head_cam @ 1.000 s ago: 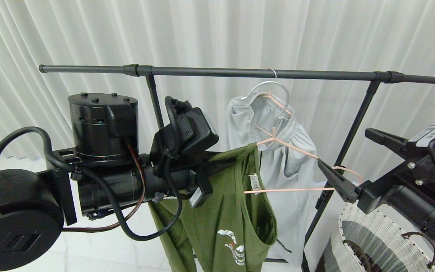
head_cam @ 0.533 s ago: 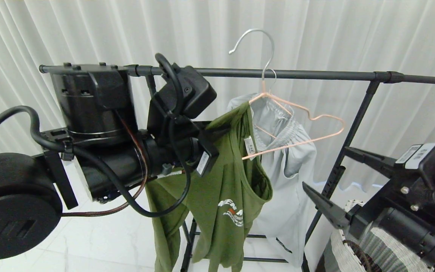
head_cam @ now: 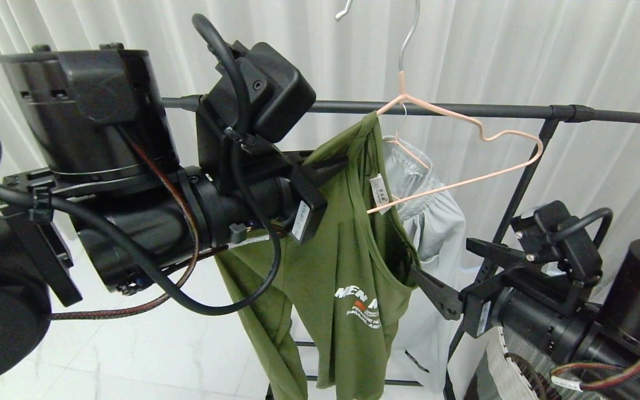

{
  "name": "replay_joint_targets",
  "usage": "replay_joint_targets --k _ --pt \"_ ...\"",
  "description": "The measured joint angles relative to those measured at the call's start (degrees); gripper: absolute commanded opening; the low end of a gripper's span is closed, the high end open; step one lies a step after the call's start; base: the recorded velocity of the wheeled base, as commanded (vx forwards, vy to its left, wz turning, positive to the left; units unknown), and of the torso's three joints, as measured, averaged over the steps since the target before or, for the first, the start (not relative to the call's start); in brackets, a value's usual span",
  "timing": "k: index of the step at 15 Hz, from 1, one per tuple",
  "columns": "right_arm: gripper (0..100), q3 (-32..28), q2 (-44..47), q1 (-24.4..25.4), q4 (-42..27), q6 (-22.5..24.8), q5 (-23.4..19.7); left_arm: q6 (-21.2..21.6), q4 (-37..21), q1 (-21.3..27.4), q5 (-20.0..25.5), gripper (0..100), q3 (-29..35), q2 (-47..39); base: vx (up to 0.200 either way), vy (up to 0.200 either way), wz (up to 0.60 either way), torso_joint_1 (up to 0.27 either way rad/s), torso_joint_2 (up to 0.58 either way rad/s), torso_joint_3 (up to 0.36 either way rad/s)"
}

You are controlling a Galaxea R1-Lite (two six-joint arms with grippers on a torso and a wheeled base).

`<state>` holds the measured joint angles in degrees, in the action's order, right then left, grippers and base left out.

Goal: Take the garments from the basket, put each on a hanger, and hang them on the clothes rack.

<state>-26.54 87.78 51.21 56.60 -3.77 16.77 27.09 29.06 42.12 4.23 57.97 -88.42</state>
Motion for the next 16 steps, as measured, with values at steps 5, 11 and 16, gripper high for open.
replay_joint_targets --k 5,11,16 --pt "100 -1.57 5.63 -1.82 0.09 -1.27 4.0 0.04 0.09 1.68 -0.11 0 -0.33 0.6 0.0 0.0 0.0 0.0 0.0 0.0" --pt "100 1.82 6.36 -11.28 0.13 0.0 6.05 0.41 0.09 -0.43 -0.27 0 -6.07 2.43 0.0 0.0 0.0 0.0 0.0 0.0" --pt "100 2.36 5.07 -20.21 1.17 1.83 6.0 1.65 0.11 -2.85 -1.56 0 -15.36 5.73 0.0 0.0 0.0 0.0 0.0 0.0"
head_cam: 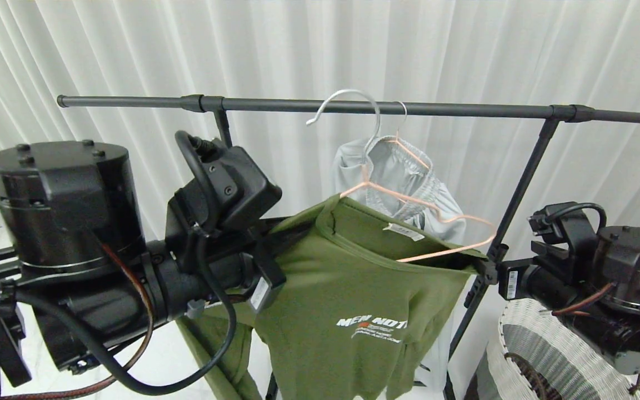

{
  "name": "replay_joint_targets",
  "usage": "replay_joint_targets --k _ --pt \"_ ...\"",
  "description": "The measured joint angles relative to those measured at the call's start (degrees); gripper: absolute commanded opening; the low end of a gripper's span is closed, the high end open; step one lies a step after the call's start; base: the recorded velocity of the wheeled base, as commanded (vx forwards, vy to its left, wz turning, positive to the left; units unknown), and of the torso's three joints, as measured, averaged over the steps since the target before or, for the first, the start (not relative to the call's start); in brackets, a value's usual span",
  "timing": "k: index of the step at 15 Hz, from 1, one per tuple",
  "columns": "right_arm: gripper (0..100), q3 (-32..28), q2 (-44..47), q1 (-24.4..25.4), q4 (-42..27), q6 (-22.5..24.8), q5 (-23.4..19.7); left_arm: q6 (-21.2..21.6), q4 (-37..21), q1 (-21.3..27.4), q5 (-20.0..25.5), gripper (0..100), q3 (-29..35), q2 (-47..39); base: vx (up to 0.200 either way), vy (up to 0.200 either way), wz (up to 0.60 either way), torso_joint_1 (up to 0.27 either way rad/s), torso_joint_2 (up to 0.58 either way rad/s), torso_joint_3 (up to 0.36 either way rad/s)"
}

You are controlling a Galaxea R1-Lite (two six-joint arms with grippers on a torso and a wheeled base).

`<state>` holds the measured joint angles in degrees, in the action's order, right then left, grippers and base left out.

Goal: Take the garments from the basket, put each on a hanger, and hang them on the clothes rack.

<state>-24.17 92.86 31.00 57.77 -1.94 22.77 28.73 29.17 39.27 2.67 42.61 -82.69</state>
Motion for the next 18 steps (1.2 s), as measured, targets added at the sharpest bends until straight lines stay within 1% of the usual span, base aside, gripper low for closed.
replay_joint_targets --k 1,3,5,7,9,11,12,13,14,16,18 --pt "100 0.06 -0.11 -0.61 0.37 0.05 0.02 1.07 0.05 -0.74 -0.95 0 -1.62 0.52 0.0 0.0 0.0 0.0 0.0 0.0" --pt "100 -0.07 -0.24 -1.13 1.21 0.44 -0.13 3.21 0.05 -2.41 -1.44 0 -4.44 1.21 0.0 0.0 0.0 0.0 0.0 0.0" --pt "100 -0.18 -0.71 -1.23 1.68 1.04 -0.83 3.4 0.09 -3.02 -2.45 0 -5.95 1.4 0.0 0.0 0.0 0.0 0.0 0.0" --pt "100 -0.16 -2.36 -1.16 1.73 2.07 -3.6 3.39 0.05 -3.11 -5.12 0 -6.8 1.13 0.0 0.0 0.0 0.0 0.0 0.0" --pt "100 0.06 -4.71 -0.55 0.74 3.61 -4.92 2.46 0.39 -3.07 -5.89 0 -6.5 0.39 0.0 0.0 0.0 0.0 0.0 0.0" --pt "100 0.06 -7.69 1.5 -2.33 4.17 -6.08 0.13 2.39 -2.39 -5.81 0 -6.06 -0.3 0.0 0.0 0.0 0.0 0.0 0.0" --pt "100 0.06 -9.45 2.71 -5.0 4.29 -7.64 -1.63 4.16 -1.58 -5.81 0 -5.92 -0.69 0.0 0.0 0.0 0.0 0.0 0.0" --pt "100 0.09 -11.28 3.91 -8.05 4.67 -9.62 -2.46 5.23 -0.88 -5.79 0 -5.9 -1.1 0.0 0.0 0.0 0.0 0.0 0.0" --pt "100 0.04 -13.23 4.58 -11.52 5.79 -11.78 -3.12 8.66 -0.43 -5.79 0 -6.1 -1.66 0.0 0.0 0.0 0.0 0.0 0.0" --pt "100 -0.18 -17.42 5.27 -17.3 8.51 -15.3 -3.54 13.71 0.12 -5.79 0 -6.56 -3.0 0.0 0.0 0.0 0.0 0.0 0.0" --pt "100 -0.38 -20.31 5.92 -19.13 9.19 -15.88 -3.34 16.86 0.52 -5.78 0 -6.67 -4.02 0.0 0.0 0.0 0.0 0.0 0.0"
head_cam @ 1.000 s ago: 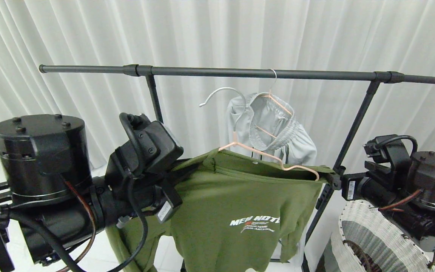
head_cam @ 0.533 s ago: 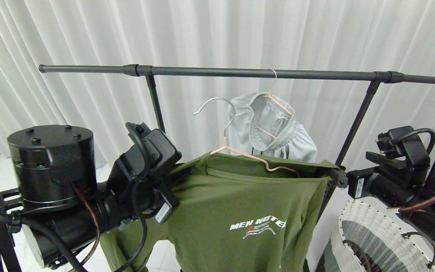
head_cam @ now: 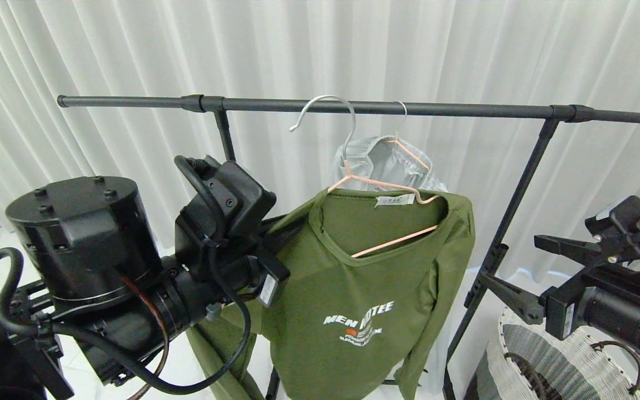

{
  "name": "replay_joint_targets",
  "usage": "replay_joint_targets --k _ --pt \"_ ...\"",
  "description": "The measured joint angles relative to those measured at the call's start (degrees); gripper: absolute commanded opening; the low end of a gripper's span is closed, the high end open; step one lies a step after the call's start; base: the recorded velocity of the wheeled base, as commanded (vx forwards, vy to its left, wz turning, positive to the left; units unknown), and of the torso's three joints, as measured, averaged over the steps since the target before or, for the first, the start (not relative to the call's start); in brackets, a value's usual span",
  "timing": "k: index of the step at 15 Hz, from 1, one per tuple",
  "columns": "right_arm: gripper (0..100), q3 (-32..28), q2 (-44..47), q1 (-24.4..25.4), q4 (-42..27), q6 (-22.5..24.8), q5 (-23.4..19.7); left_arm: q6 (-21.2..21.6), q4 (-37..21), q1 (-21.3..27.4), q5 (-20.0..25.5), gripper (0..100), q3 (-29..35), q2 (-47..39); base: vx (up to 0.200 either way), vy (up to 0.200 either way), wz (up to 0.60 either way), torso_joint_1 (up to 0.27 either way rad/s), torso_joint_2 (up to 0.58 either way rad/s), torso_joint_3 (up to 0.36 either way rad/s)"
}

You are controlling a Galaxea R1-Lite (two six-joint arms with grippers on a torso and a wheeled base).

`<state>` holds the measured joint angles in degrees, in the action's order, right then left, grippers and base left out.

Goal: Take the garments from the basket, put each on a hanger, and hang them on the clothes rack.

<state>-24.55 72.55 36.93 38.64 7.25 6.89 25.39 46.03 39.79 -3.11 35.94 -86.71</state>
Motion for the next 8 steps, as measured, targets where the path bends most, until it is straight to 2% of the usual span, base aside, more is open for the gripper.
replay_joint_targets --k 2,5,8 --pt "100 -0.06 -2.1 0.52 -1.95 0.77 -0.73 0.15 0.13 0.2 0.02 0 -0.11 -0.57 0.0 0.0 0.0 0.0 0.0 0.0" --pt "100 -1.22 -5.11 0.67 -8.87 1.8 -4.9 0.24 0.26 0.3 0.1 0 -0.16 -1.21 0.0 0.0 0.0 0.0 0.0 0.0" --pt "100 -5.35 -7.8 0.52 -19.76 2.11 -8.56 0.26 0.28 0.91 0.21 0 -0.33 -1.46 0.0 0.0 0.0 0.0 0.0 0.0"
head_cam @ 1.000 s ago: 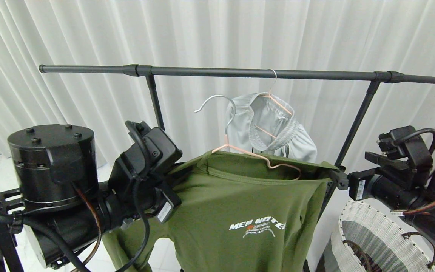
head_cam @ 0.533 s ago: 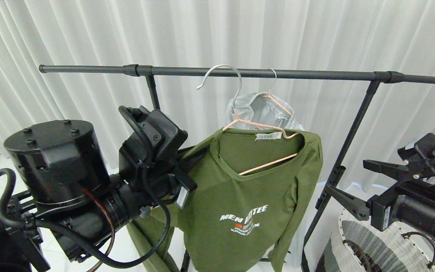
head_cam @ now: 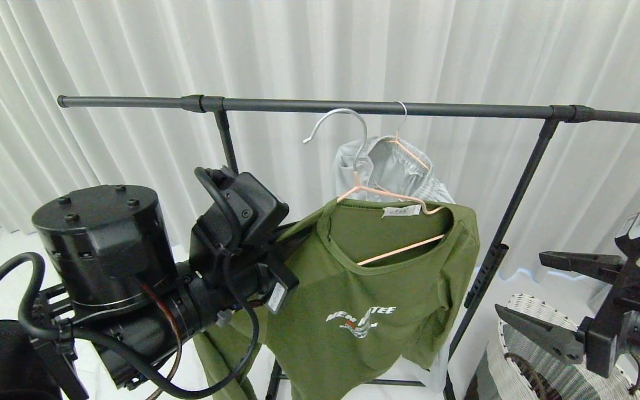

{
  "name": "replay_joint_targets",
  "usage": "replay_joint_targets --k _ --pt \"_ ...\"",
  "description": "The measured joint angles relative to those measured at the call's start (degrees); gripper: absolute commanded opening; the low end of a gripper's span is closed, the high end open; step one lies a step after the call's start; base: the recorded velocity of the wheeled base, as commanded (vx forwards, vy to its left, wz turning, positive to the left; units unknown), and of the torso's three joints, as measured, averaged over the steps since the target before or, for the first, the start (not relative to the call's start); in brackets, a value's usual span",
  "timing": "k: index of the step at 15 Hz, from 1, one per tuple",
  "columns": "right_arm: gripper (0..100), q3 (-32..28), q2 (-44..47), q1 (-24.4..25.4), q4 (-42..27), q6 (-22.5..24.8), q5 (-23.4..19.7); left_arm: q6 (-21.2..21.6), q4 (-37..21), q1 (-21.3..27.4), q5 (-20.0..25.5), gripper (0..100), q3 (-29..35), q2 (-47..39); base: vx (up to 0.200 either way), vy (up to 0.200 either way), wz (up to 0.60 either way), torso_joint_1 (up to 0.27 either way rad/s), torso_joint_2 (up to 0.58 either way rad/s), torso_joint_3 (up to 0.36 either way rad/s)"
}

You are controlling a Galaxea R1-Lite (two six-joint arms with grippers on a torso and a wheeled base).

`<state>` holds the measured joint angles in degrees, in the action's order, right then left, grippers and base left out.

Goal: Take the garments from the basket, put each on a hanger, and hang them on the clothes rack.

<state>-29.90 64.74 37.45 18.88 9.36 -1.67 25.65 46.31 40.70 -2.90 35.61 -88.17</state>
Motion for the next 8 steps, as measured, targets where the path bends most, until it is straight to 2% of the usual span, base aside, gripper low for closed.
replay_joint_targets --k 3,5,8 --pt "100 -4.92 -1.21 -0.33 -9.63 0.1 -3.28 0.45 1.19 0.8 1.38 0 -1.84 -0.46 0.0 0.0 0.0 0.0 0.0 0.0" --pt "100 -7.36 -1.1 -0.38 -11.8 0.56 -4.07 1.61 4.46 1.0 1.84 0 -2.9 -1.18 0.0 0.0 0.0 0.0 0.0 0.0" --pt "100 -10.36 0.74 -0.62 -12.51 4.27 -4.92 3.12 7.66 1.72 2.36 0 -4.52 -2.28 0.0 0.0 0.0 0.0 0.0 0.0"
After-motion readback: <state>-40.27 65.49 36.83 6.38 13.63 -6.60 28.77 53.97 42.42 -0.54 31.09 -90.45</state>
